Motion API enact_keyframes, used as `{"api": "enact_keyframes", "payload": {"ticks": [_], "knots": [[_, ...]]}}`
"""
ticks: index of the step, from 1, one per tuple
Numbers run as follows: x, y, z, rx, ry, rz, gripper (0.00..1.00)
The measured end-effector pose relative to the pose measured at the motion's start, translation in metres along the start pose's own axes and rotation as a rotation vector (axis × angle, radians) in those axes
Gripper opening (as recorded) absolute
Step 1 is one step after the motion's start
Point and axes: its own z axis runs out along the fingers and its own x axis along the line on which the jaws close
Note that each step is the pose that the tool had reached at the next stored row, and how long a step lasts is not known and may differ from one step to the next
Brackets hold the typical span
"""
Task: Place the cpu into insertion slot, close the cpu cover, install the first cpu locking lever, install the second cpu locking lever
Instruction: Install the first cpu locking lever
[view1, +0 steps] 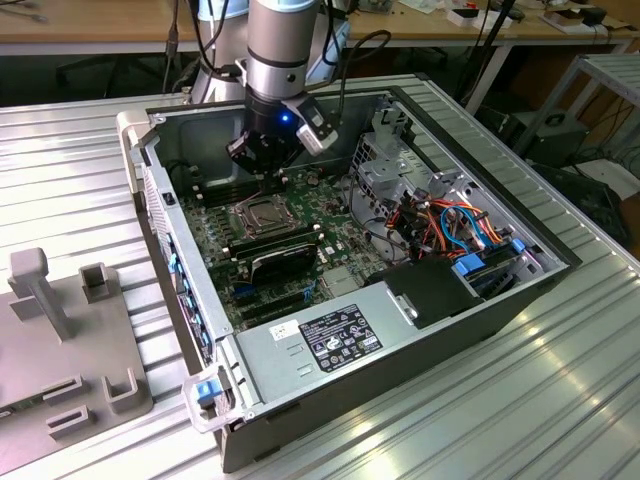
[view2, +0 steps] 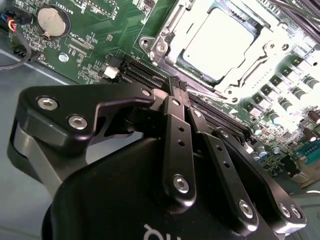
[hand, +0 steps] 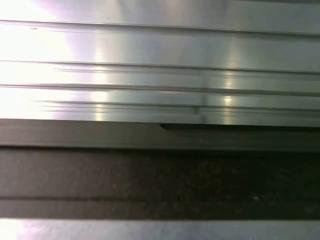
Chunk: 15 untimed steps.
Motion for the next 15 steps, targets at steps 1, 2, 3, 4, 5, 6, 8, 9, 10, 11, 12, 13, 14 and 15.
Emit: {"api": "enact_keyframes", "payload": {"ticks": [1, 2, 3, 4, 5, 6, 8, 9, 10, 11, 12, 13, 14, 15], "knots": [[0.0, 0.0, 0.001, 0.0, 0.0003, 0.0, 0.11], [0.0001, -0.0001, 0.002, 0.0, 0.0004, 0.0, 0.11], [0.0001, -0.0001, 0.0033, 0.0, 0.0006, 0.0, 0.11], [0.0001, -0.0001, 0.0048, 0.0001, 0.0008, 0.0, 0.11], [0.0002, -0.0001, 0.0061, 0.0001, 0.001, 0.0, 0.11], [0.0002, -0.0001, 0.0079, 0.0, 0.0014, 0.0, 0.11], [0.0003, -0.0001, 0.0102, 0.0, 0.0018, 0.0, 0.11], [0.0003, -0.0001, 0.0104, 0.0001, 0.002, 0.0, 0.11], [0.0001, -0.0002, 0.0104, 0.0002, 0.0022, 0.0, 0.11], [-0.0004, -0.0002, 0.0104, 0.0002, 0.0024, 0.0, 0.11], [-0.0013, -0.0001, 0.0105, 0.0002, 0.0022, 0.0, 0.11], [-0.0028, -0.0002, 0.0106, 0.0001, 0.0019, 0.0, 0.11], [-0.0037, -0.0002, 0.0106, 0.0, 0.0019, 0.0, 0.11], [-0.0045, -0.0002, 0.0107, -0.0001, 0.0017, 0.0, 0.11]]}}
